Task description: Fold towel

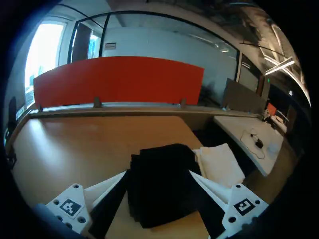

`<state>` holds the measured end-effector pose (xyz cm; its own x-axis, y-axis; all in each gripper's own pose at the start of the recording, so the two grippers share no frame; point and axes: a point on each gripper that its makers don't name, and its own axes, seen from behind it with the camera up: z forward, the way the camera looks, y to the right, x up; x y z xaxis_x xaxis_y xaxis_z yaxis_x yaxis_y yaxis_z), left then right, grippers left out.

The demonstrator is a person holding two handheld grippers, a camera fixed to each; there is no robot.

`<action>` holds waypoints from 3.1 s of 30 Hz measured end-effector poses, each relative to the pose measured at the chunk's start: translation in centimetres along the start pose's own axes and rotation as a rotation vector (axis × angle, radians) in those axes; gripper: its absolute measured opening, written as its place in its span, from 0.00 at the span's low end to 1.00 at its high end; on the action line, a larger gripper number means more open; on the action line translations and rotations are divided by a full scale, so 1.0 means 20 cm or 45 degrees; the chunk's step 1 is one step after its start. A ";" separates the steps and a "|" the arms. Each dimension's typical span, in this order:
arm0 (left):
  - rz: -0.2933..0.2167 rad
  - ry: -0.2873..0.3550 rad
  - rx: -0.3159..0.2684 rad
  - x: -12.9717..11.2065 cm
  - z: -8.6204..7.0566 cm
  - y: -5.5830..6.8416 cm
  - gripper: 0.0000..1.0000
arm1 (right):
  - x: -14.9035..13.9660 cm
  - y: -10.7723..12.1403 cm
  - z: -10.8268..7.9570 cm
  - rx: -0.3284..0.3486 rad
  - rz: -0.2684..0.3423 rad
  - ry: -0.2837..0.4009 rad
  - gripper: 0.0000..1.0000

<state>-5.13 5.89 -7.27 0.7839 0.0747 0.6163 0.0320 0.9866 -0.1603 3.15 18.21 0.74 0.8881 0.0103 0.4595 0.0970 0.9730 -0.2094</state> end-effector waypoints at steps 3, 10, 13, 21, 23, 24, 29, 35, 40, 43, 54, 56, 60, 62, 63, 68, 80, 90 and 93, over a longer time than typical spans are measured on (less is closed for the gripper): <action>-0.003 0.025 0.007 0.04 0.00 -0.01 0.61 | 0.05 0.00 -0.02 -0.014 -0.002 0.056 1.00; -0.008 0.118 0.029 0.16 0.00 -0.03 0.61 | 0.20 -0.03 -0.09 -0.005 0.032 0.187 1.00; -0.008 0.162 0.040 0.22 -0.01 -0.04 0.61 | 0.27 -0.05 -0.12 0.006 0.052 0.245 1.00; -0.013 0.300 0.082 0.39 -0.03 -0.08 0.61 | 0.40 -0.12 -0.21 0.048 0.046 0.365 1.00; -0.019 0.334 0.092 0.43 -0.04 -0.10 0.61 | 0.42 -0.15 -0.23 0.072 0.027 0.389 1.00; -0.022 0.353 0.096 0.46 -0.05 -0.10 0.61 | 0.43 -0.17 -0.24 0.084 0.021 0.397 1.00; -0.033 0.456 0.115 0.57 -0.09 -0.13 0.61 | 0.48 -0.27 -0.30 0.175 0.007 0.432 1.00; -0.015 0.547 0.137 0.68 -0.14 -0.15 0.61 | 0.53 -0.39 -0.36 0.271 0.001 0.465 1.00; -0.014 0.600 0.154 0.74 -0.17 -0.18 0.61 | 0.57 -0.44 -0.38 0.296 -0.021 0.479 1.00; -0.020 0.628 0.162 0.78 -0.19 -0.19 0.61 | 0.59 -0.46 -0.40 0.302 -0.030 0.482 1.00; -0.019 0.711 0.167 0.88 -0.24 -0.21 0.61 | 0.67 -0.58 -0.47 0.326 -0.010 0.514 1.00; -0.020 0.723 0.164 0.90 -0.24 -0.21 0.61 | 0.69 -0.60 -0.49 0.322 -0.009 0.525 1.00; -0.026 0.741 0.159 0.92 -0.25 -0.21 0.61 | 0.71 -0.66 -0.51 0.328 -0.016 0.540 1.00; -0.028 0.746 0.158 0.93 -0.26 -0.21 0.61 | 0.72 -0.69 -0.53 0.331 -0.020 0.545 1.00; -0.029 0.747 0.159 0.93 -0.26 -0.21 0.61 | 0.72 -0.71 -0.54 0.330 -0.019 0.548 1.00; -0.030 0.750 0.161 0.92 -0.26 -0.23 0.61 | 0.75 -0.76 -0.58 0.325 -0.009 0.557 1.00; -0.049 0.762 0.132 0.91 -0.27 -0.24 0.61 | 0.78 -0.81 -0.64 0.307 -0.019 0.559 1.00; -0.087 0.736 0.125 0.84 -0.23 -0.27 0.61 | 0.77 -0.87 -0.68 0.302 -0.020 0.539 1.00; -0.073 0.728 0.125 0.80 -0.20 -0.27 0.61 | 0.78 -0.89 -0.69 0.304 -0.024 0.546 1.00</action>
<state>9.72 1.19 0.47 0.9937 -0.0424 0.1035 0.0477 0.9976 -0.0498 21.50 -2.14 -0.36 0.9970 -0.0549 0.0542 0.0537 0.9983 0.0223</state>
